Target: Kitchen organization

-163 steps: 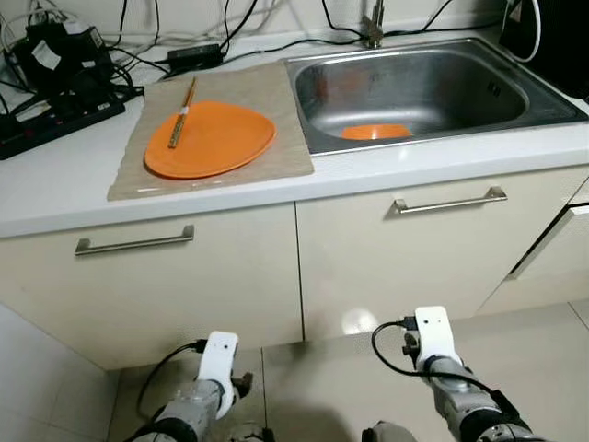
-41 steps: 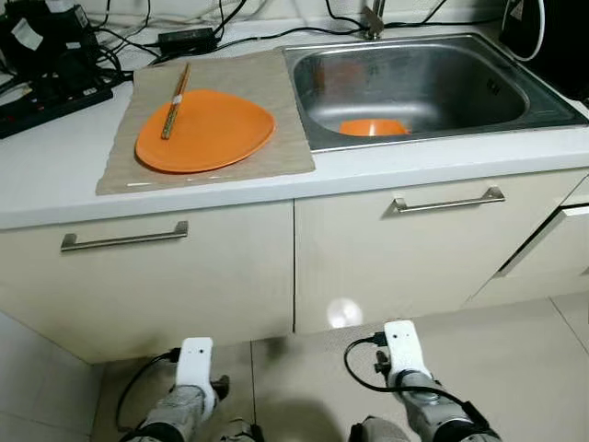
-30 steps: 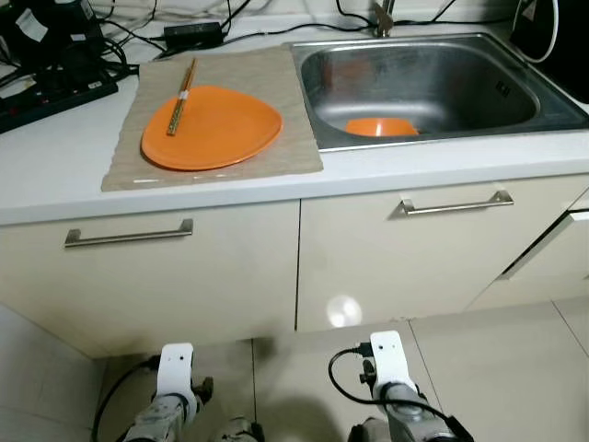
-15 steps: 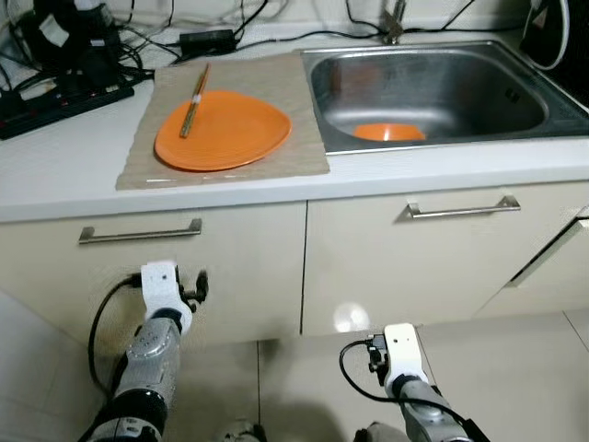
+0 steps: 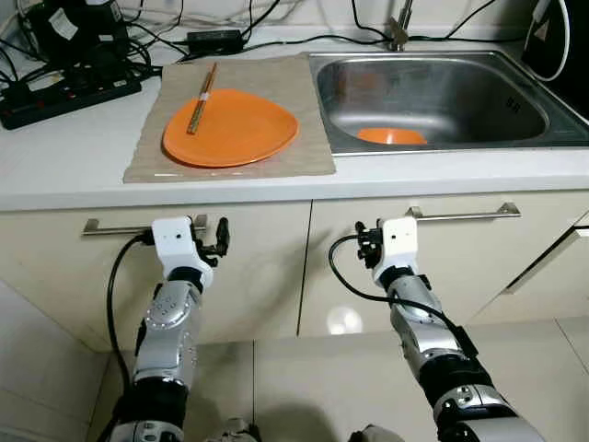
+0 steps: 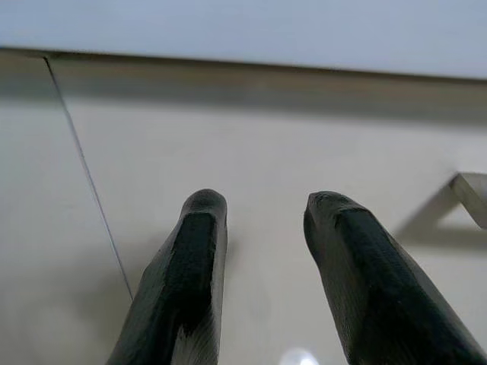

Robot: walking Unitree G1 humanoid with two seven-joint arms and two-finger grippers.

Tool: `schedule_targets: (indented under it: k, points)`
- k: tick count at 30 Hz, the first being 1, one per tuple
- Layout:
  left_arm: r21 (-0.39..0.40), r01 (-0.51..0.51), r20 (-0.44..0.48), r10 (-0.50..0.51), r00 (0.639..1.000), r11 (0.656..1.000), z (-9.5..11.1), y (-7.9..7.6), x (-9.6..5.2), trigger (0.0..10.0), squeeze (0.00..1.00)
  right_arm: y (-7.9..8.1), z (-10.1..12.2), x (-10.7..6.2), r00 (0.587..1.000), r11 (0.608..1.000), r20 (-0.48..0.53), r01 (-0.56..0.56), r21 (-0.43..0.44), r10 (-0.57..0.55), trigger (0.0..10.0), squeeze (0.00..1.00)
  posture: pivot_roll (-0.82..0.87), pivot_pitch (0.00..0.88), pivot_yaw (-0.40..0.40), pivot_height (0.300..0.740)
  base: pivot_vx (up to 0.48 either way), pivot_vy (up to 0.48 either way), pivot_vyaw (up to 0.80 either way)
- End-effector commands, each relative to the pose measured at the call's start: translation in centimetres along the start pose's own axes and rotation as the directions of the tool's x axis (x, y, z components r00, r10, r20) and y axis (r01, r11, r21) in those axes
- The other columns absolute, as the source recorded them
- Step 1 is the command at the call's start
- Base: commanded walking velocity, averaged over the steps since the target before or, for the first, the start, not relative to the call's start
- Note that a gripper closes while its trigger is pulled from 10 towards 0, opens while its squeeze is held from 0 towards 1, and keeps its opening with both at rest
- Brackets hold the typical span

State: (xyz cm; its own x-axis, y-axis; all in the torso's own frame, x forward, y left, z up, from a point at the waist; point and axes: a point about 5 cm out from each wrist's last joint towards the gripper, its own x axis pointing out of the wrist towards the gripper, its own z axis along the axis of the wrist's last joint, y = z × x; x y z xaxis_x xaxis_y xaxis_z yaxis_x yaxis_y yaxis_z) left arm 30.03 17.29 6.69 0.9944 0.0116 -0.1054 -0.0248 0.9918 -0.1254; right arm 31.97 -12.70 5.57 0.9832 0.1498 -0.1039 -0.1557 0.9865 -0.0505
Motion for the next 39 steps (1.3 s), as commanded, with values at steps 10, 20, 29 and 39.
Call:
schedule_targets:
  k: [10,20,29,39]
  points:
    - [0.01,-0.021,0.053,0.02,0.998,1.0,3.0,-0.2,-1.1,10.0,0.0,0.1,1.7,-0.9,0.999,1.0,0.046,0.012,0.015,-0.013,10.0,0.0,0.01,0.0,0.009,0.707,0.0,0.0,0.0]
    - [0.019,-0.029,0.084,0.027,0.996,0.999,7.1,-1.2,-0.4,10.0,0.0,0.7,5.9,-0.4,0.992,0.999,0.125,-0.003,0.048,-0.003,10.0,0.0,0.0,0.0,0.009,0.707,0.0,0.0,0.0]
    - [0.067,0.019,0.09,-0.025,0.996,0.998,9.4,-2.2,0.5,10.0,0.0,1.3,7.9,1.0,0.989,0.998,0.143,-0.042,0.046,0.035,10.0,0.0,0.0,0.0,0.012,0.707,0.0,0.0,0.0]
    - [0.089,0.041,0.121,-0.052,0.991,0.995,12.2,-2.9,1.8,10.0,0.0,1.6,11.1,1.7,0.974,0.999,0.226,-0.027,0.021,0.022,10.0,0.0,0.01,0.0,0.03,0.707,0.0,0.0,0.0]
